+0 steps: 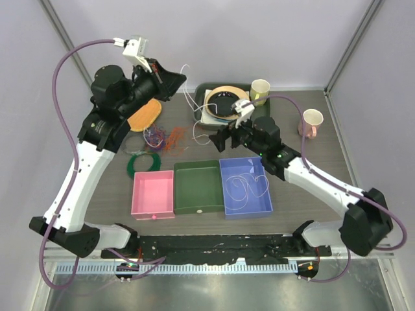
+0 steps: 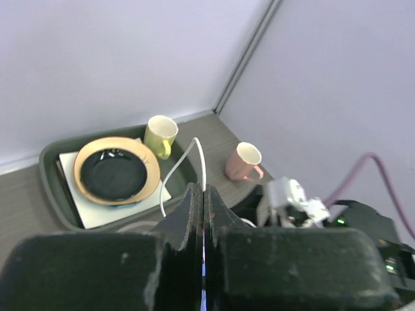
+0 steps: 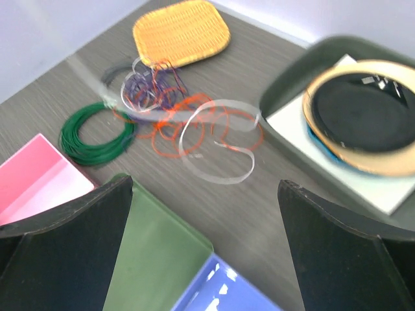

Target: Untangle the cables

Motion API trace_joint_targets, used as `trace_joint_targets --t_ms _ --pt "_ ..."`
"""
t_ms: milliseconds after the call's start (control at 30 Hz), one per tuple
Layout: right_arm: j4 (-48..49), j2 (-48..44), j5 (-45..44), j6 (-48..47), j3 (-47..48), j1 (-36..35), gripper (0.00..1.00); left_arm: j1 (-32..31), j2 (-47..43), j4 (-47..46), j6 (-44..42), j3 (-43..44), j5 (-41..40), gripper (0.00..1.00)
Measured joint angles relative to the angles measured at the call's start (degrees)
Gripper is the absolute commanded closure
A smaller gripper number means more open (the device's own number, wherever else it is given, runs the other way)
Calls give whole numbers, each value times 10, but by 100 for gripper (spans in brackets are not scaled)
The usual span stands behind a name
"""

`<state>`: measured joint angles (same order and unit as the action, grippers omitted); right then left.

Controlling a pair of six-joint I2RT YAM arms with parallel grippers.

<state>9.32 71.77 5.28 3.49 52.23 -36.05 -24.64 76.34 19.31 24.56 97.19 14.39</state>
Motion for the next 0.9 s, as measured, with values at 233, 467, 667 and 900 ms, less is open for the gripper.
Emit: trace_joint_targets --t_ms 233,467,667,900 --pt "129 124 73 -65 49 0 5 0 -5 4 -1 10 19 100" --pt "191 265 153 -97 78 0 82 0 -6 13 -5 10 16 100" --pt "249 270 157 -68 78 0 99 -1 -19 24 -12 1 -18 100" --pt "151 177 61 -23 134 0 99 0 -97 11 -7 -126 -102 100"
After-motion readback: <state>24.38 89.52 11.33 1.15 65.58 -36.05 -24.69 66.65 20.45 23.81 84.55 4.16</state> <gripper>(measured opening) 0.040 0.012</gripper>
